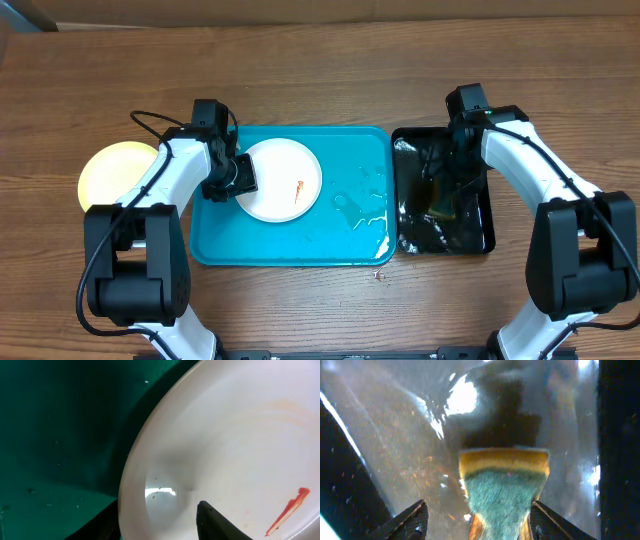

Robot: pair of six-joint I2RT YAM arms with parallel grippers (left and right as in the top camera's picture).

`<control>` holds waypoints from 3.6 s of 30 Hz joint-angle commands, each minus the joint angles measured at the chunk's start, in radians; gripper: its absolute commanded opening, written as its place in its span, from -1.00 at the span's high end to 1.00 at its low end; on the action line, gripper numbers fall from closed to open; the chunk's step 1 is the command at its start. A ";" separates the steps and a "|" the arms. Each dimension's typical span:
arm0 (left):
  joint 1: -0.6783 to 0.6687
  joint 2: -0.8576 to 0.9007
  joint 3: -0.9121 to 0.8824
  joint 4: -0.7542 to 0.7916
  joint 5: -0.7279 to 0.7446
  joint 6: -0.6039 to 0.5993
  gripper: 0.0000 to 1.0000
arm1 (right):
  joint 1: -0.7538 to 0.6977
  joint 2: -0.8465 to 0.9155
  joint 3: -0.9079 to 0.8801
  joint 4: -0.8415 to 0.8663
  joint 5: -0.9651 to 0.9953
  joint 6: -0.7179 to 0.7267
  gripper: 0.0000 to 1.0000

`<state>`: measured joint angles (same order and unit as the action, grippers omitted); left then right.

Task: Clean dirty plates on tray and stack at the side
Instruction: 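Grasp the sponge in the black tray with the right gripper, then carry the sponge over and scrub the held white plate with right gripper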

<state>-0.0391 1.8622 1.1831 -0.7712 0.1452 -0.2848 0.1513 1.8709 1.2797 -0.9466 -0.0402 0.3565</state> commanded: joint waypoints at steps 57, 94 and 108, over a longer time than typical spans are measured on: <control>-0.008 0.014 -0.008 0.071 0.159 0.105 0.63 | 0.019 -0.053 0.199 -0.209 -0.084 -0.209 0.93; -0.028 0.014 -0.008 -0.071 0.170 -0.010 0.92 | 0.541 0.006 0.198 0.246 0.235 -0.231 0.93; -0.028 0.014 -0.008 -0.073 0.169 -0.010 0.92 | 0.557 0.200 0.198 0.307 0.194 -0.229 0.93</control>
<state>-0.0597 1.8603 1.1603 -0.8421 0.3050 -0.2859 0.7010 2.0388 1.4532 -0.6437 0.1871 0.1299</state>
